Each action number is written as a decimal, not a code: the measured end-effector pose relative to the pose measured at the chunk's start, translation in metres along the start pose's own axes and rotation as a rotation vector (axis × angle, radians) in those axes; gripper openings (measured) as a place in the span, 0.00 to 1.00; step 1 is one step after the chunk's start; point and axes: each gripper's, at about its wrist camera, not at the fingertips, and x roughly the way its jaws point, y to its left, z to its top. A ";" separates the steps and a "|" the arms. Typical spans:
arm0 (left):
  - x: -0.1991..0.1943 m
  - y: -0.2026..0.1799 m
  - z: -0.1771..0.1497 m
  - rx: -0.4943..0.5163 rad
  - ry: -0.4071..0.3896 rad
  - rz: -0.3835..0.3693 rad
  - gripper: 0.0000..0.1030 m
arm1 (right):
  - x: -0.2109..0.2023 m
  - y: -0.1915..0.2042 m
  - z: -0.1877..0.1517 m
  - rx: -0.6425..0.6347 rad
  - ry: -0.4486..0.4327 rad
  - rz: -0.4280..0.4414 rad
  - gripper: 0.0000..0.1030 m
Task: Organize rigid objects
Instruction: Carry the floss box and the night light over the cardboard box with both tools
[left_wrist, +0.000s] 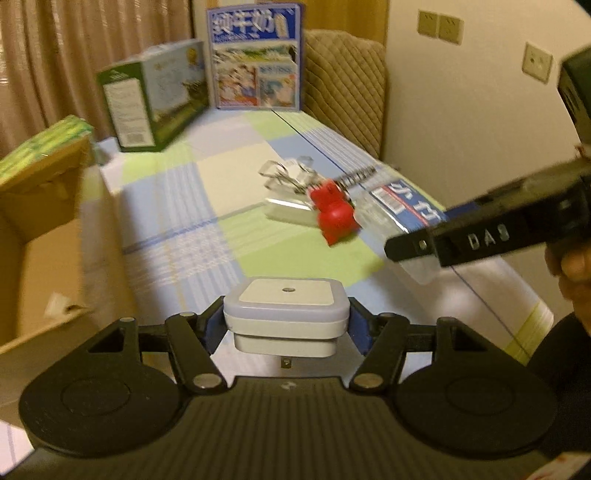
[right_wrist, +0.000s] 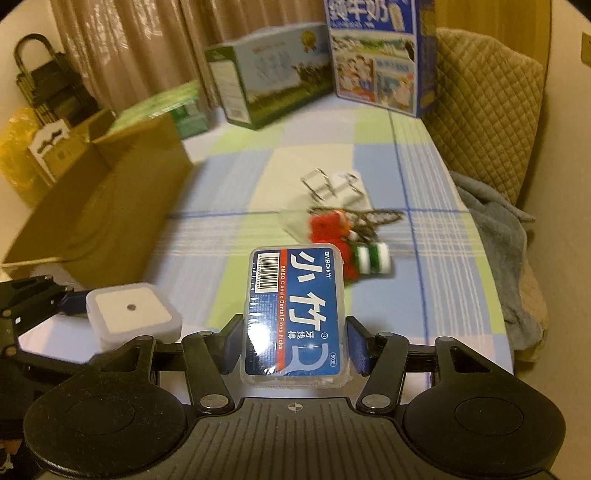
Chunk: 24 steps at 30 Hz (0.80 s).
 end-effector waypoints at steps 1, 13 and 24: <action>-0.008 0.003 0.001 -0.006 -0.010 0.009 0.60 | -0.005 0.006 0.001 -0.004 -0.007 0.008 0.52; -0.082 0.057 0.005 -0.068 -0.093 0.134 0.60 | -0.029 0.086 0.015 -0.088 -0.059 0.101 0.52; -0.118 0.145 0.003 -0.122 -0.122 0.260 0.60 | -0.012 0.156 0.046 -0.172 -0.070 0.199 0.52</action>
